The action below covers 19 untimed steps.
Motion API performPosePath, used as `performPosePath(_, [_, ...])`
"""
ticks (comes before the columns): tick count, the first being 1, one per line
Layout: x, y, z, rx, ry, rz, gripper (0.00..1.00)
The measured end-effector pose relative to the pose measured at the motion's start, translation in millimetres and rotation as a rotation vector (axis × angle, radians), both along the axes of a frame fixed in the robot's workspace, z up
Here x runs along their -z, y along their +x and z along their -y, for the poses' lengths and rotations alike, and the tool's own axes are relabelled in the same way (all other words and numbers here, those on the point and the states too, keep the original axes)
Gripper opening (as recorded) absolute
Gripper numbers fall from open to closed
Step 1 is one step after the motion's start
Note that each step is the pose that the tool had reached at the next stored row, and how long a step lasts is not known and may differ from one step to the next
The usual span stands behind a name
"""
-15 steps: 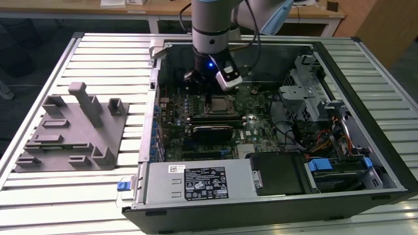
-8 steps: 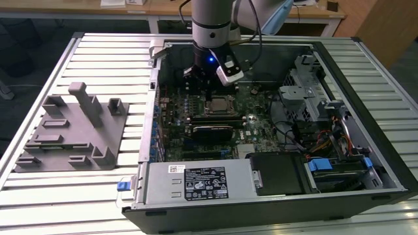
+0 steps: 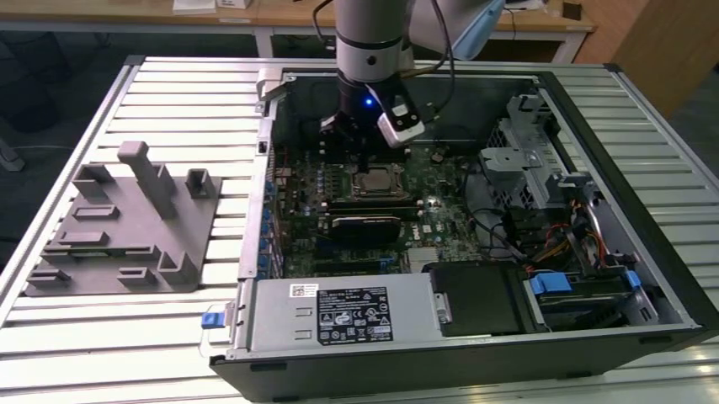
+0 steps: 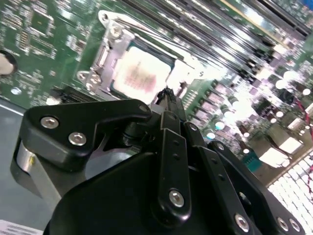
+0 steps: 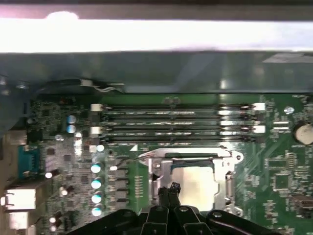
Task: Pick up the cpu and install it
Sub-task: 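Close the cpu cover, then install the first cpu locking lever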
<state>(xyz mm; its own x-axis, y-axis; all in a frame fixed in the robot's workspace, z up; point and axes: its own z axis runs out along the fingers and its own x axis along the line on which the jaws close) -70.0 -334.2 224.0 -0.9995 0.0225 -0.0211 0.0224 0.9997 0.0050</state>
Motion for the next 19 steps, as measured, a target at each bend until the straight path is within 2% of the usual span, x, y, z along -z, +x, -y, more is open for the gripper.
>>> performPosePath(7, [0.0,19.6,-1.6,0.000,0.0000,0.0000,0.11])
performPosePath(10, [-1.0,20.3,-1.6,0.000,-0.0001,-0.0001,0.11])
performPosePath(15, [-10.5,20.3,-1.7,0.000,0.0000,0.0000,0.11])
performPosePath(19, [-11.3,20.3,-1.7,0.000,0.0001,0.0000,0.11])
